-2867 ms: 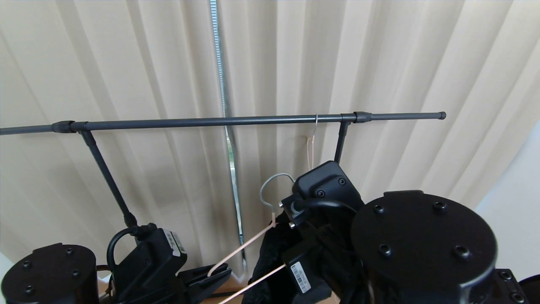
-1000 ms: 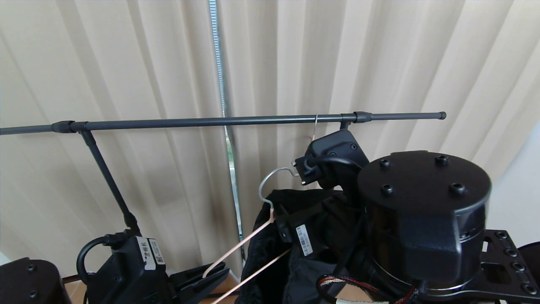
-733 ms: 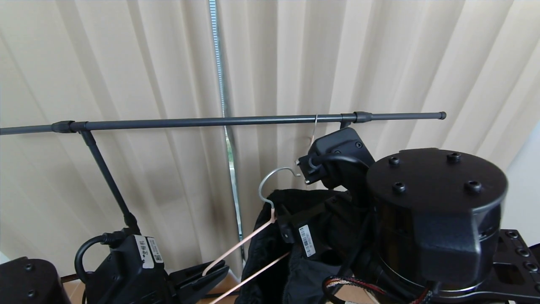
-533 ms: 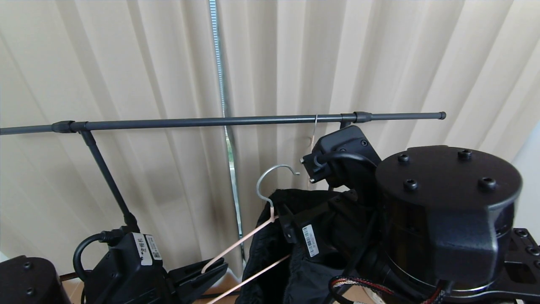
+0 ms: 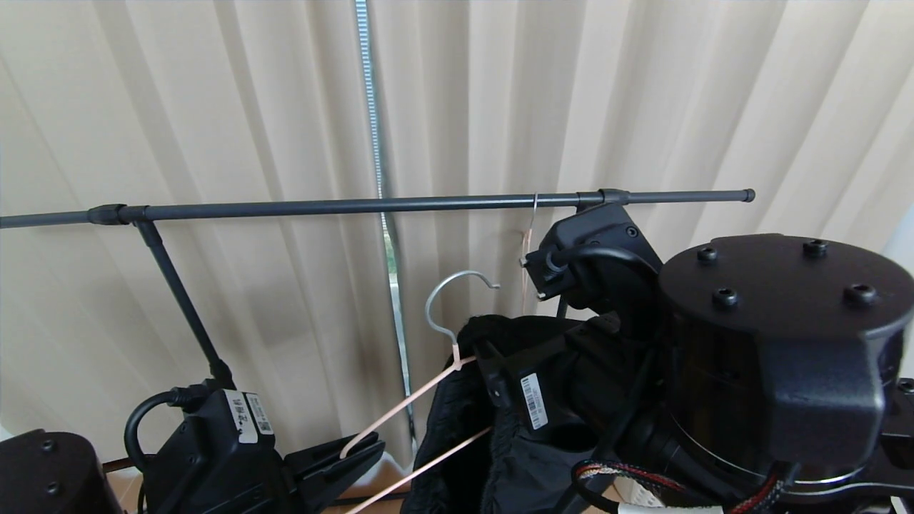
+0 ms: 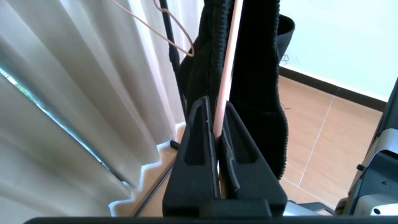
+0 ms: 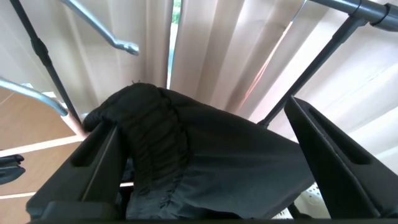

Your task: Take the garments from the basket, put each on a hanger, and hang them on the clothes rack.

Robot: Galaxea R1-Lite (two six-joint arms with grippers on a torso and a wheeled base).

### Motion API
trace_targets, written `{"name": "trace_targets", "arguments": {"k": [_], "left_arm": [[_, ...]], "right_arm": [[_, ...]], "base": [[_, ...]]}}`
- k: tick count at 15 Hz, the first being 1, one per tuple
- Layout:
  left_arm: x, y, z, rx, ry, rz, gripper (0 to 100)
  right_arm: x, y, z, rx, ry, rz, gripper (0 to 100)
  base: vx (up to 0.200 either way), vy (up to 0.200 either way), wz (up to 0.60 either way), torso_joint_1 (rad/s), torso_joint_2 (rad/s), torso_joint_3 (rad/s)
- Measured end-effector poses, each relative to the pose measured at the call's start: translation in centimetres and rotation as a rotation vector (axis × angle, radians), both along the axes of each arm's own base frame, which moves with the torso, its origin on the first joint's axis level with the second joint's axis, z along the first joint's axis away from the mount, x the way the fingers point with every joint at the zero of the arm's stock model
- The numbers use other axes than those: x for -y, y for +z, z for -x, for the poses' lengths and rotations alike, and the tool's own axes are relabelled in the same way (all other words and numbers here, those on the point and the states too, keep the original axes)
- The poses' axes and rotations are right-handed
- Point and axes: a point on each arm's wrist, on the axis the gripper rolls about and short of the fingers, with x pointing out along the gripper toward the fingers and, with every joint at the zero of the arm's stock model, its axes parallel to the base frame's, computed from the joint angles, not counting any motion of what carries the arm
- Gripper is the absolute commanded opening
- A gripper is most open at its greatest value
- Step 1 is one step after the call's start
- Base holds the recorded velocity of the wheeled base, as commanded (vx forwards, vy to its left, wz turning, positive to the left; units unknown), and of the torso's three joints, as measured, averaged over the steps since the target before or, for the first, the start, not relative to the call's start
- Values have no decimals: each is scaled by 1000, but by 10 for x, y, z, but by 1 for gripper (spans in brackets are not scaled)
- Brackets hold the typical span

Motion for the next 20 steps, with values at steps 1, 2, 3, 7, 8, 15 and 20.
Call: {"name": "trace_targets", "arguments": {"k": [1, 2, 3, 7, 8, 15, 20], "left_arm": [[0, 0, 0, 0, 1, 0, 0], [0, 0, 0, 0, 2, 0, 0], [0, 0, 0, -1, 3, 0, 0], [0, 0, -1, -4, 4, 1, 0], [0, 0, -1, -5, 5, 1, 0], [0, 0, -5, -6, 17, 1, 0], [0, 0, -5, -10, 22, 3, 0]], "right_arm": [[1, 1, 0, 1, 0, -2, 100], [1, 1, 0, 2, 0, -4, 100], [1, 2, 1, 3, 0, -6, 100], [3, 1, 2, 2, 3, -6, 100], [4, 1, 2, 1, 3, -5, 100], [6, 2, 4, -5, 25, -10, 100], [6, 3, 5, -6, 35, -15, 100]], "base": [[0, 0, 0, 0, 0, 0], [0, 0, 0, 0, 0, 0], [0, 0, 0, 0, 0, 0], [0, 0, 0, 0, 0, 0], [0, 0, 0, 0, 0, 0], [0, 0, 0, 0, 0, 0], [0, 0, 0, 0, 0, 0]]}}
